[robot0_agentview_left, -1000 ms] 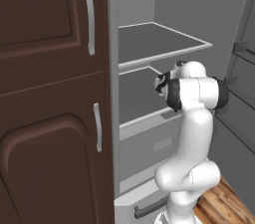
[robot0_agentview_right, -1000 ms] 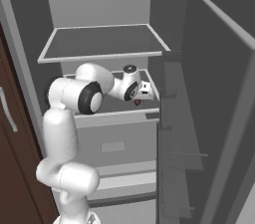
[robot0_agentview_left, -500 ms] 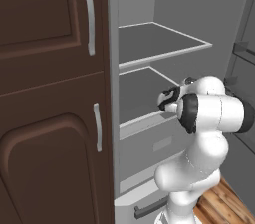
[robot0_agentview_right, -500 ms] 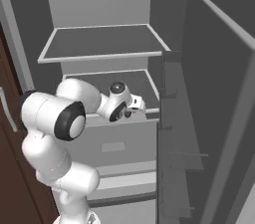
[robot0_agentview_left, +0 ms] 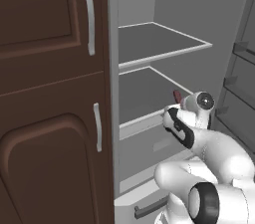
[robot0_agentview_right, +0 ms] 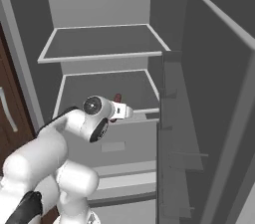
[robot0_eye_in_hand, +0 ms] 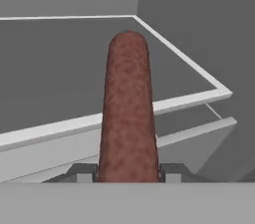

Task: Move the hot dog bun to the plate on the dining table and place the condiment next to that plate. Then navigate to the fridge and take the sausage and place it on the plate as well.

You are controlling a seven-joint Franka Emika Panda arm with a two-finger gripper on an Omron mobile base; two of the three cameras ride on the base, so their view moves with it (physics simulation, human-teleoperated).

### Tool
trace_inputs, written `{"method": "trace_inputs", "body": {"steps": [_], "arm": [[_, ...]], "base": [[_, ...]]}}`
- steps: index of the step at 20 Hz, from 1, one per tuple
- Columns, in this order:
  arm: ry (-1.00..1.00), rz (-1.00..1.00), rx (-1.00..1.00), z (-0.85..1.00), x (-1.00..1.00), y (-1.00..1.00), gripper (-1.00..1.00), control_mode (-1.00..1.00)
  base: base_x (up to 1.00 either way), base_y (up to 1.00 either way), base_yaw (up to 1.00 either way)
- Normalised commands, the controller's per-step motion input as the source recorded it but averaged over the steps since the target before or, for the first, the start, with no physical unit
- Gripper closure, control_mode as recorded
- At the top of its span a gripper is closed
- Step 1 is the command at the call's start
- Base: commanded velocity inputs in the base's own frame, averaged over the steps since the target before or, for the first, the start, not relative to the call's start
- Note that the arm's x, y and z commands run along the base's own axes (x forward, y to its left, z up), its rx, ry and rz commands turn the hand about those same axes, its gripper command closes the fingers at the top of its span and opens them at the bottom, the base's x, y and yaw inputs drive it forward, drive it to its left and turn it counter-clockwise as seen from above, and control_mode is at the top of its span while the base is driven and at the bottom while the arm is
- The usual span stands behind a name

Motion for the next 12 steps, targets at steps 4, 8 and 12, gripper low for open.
{"method": "trace_inputs", "body": {"steps": [4,8,12], "arm": [[-0.02,0.00,0.00,1.00,-0.99,0.34,1.00,-1.00],[0.03,0.00,0.00,0.94,-0.99,0.16,1.00,-1.00],[0.15,-0.03,0.00,0.51,-0.99,0.05,1.00,-1.00]], "base": [[0.00,0.00,0.00],[0.00,0.00,0.00],[0.00,0.00,0.00]]}}
